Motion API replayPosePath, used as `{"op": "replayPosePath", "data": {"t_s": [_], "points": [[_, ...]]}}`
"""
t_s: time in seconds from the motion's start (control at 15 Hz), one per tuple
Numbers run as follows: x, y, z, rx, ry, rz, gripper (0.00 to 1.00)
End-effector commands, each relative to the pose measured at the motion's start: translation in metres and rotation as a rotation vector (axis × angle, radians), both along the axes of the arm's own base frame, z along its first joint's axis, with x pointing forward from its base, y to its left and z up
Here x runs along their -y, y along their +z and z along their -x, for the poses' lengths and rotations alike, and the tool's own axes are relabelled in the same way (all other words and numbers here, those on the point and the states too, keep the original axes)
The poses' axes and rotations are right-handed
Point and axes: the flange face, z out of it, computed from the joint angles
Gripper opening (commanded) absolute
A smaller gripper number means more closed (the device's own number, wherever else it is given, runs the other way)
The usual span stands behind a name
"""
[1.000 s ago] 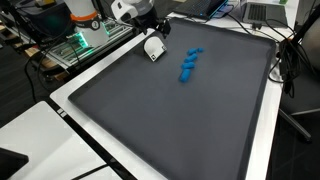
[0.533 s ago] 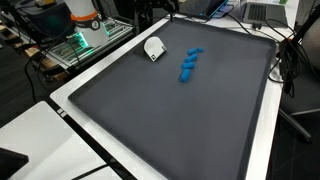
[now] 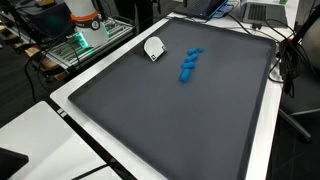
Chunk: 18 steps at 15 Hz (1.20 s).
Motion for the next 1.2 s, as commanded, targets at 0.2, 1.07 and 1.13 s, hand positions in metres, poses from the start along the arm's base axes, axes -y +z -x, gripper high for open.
{"op": "replayPosePath", "data": {"t_s": [0.2, 1.07, 1.13], "points": [[-0.011, 0.010, -0.023, 0.047, 0.260, 0.102, 1.00], [-0.013, 0.007, -0.032, 0.061, 0.401, 0.078, 1.00], [-0.013, 0.007, -0.032, 0.062, 0.401, 0.078, 1.00]]}}
